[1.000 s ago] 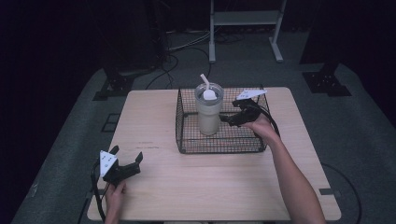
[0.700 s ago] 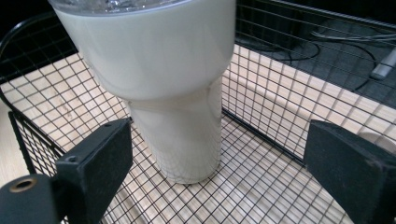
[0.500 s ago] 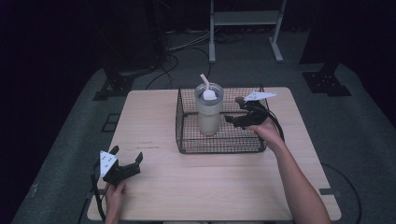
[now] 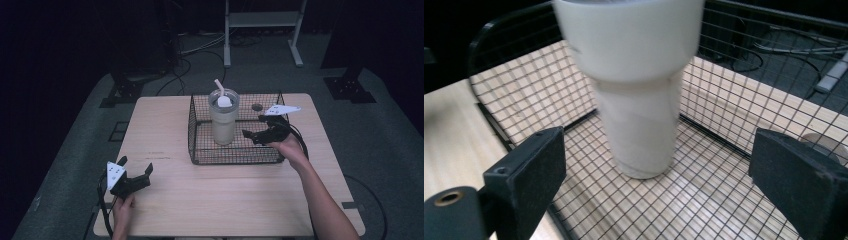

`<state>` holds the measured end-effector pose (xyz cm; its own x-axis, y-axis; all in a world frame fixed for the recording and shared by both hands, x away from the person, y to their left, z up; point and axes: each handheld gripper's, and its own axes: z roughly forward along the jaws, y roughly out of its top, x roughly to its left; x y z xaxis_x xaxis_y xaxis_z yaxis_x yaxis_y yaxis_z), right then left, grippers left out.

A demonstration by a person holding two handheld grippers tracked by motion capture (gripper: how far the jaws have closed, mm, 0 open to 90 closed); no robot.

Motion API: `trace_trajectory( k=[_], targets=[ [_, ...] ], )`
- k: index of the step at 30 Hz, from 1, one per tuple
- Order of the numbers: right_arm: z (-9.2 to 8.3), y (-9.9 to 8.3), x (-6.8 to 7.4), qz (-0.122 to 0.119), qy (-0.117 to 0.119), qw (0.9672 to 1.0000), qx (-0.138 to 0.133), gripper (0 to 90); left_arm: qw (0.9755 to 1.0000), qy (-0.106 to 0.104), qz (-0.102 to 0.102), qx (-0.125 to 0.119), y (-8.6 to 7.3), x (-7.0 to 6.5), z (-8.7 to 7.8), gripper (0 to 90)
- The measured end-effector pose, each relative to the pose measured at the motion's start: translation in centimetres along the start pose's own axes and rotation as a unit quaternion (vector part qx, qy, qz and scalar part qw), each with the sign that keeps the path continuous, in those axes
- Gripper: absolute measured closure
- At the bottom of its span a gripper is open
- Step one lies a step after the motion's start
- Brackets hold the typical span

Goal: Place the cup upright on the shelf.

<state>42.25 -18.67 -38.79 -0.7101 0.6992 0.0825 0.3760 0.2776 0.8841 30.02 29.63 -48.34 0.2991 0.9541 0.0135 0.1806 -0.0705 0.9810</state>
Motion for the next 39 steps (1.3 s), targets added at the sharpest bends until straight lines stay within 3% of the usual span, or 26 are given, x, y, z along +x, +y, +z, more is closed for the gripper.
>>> trace_trajectory(
  k=[11, 20, 39],
  targets=[
    [-3.0, 0.1, 1.8, -0.021, 0.008, 0.9995, -0.02, 7.6, 1.0, 0.0, -0.001, -0.001, 0.0, 0.0, 0.0, 0.0],
    [-5.0, -0.7, 2.3, -0.022, 0.009, 0.9994, -0.024, 7.6, 1.0, 0.001, 0.0, 0.001, 0.0, 0.0, 0.0, 0.0],
    [-7.5, -3.7, 2.4, -0.017, 0.007, 0.9997, -0.017, 7.6, 1.0, 0.002, 0.002, 0.003, 0.0, 0.0, 0.0, 0.0]
  ],
)
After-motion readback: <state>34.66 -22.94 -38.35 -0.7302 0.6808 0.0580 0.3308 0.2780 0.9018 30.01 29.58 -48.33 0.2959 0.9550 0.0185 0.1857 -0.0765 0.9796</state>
